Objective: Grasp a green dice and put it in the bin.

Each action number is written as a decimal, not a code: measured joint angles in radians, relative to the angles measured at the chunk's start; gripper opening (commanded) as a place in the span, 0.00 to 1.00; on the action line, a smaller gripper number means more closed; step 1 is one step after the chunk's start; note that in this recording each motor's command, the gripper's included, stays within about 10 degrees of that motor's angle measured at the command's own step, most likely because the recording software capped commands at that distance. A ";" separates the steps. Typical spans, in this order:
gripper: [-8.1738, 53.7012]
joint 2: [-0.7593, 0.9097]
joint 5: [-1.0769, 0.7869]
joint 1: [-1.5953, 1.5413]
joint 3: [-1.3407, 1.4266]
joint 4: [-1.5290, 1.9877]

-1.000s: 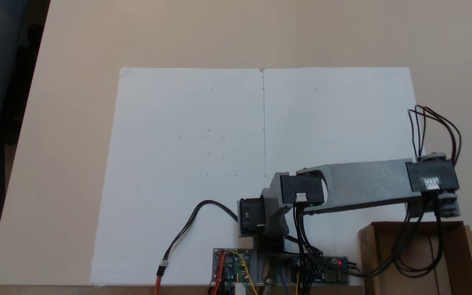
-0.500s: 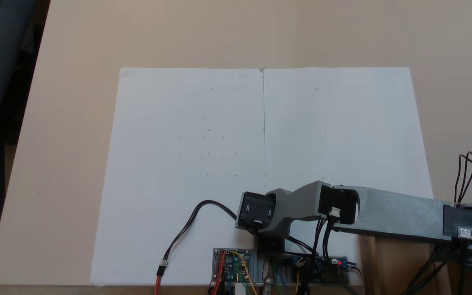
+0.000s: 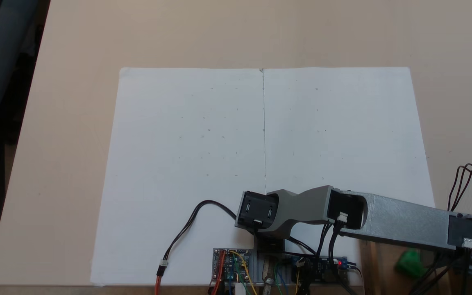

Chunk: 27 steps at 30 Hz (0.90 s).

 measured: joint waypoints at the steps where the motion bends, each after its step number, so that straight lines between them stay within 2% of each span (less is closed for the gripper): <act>1: 0.84 0.002 0.000 -0.011 0.000 -0.003; 5: 0.83 0.021 0.011 -0.106 0.002 -0.037; 12: 0.83 0.219 0.091 -0.396 0.000 -0.058; 14: 0.84 0.281 0.106 -0.577 0.000 -0.060; 27: 0.83 0.330 0.107 -1.181 0.000 -0.080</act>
